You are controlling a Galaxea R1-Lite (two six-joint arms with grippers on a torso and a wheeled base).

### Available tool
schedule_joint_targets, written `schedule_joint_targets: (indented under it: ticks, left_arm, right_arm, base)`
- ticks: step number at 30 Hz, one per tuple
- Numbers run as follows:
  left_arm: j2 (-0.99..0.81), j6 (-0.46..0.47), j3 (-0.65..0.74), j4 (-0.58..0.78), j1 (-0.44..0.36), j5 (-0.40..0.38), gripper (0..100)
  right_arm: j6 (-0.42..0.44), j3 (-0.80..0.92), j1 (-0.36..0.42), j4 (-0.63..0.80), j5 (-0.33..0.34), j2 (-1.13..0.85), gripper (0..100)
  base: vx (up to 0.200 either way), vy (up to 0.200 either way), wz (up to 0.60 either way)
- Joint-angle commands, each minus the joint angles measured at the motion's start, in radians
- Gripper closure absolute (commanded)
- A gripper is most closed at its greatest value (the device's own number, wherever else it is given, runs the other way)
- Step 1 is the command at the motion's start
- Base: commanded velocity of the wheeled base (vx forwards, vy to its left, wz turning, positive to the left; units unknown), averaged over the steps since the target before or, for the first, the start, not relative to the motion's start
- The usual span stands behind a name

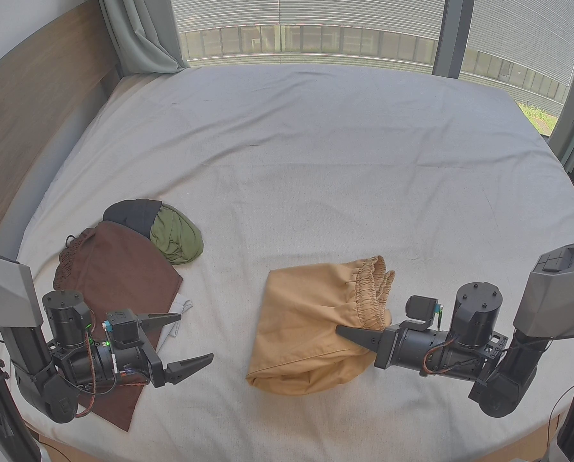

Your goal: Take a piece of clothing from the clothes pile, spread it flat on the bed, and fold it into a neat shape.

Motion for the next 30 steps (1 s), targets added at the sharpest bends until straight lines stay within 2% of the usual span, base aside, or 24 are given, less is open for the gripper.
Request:
schedule_joint_targets:
  ticks: [1, 5, 12, 17, 26, 30]
  left_arm:
    - [-0.001, 0.0, 0.0, -0.001, 0.0, 0.0, 0]
    - [-0.001, 0.0, 0.0, -0.001, 0.0, 0.0, 0]
    - [-0.002, 0.0, 0.0, 0.001, 0.001, -0.001, 0]
    - [-0.002, 0.0, 0.0, -0.001, 0.0, 0.0, 0]
    - [-0.002, 0.0, 0.0, -0.001, 0.0, 0.0, 0]
    - [-0.002, 0.0, 0.0, 0.001, 0.0, 0.0, 0]
  right_arm:
    - [0.001, -0.005, -0.006, -0.001, 0.015, -0.01, 100]
    - [-0.001, -0.026, -0.012, -0.001, 0.027, -0.017, 100]
    - [0.001, -0.08, -0.017, 0.001, 0.094, -0.062, 100]
    - [0.001, -0.135, -0.034, 0.002, 0.119, -0.07, 100]
    - [0.002, -0.222, -0.054, 0.004, 0.133, -0.068, 100]
    - [0.005, -0.281, -0.072, 0.004, 0.182, -0.059, 100]
  base:
    - [0.0, 0.0, 0.0]
    - [0.0, 0.0, 0.0]
    - [0.0, 0.0, 0.0]
    - [0.0, 0.0, 0.0]
    - [0.0, 0.0, 0.0]
    - [0.0, 0.0, 0.0]
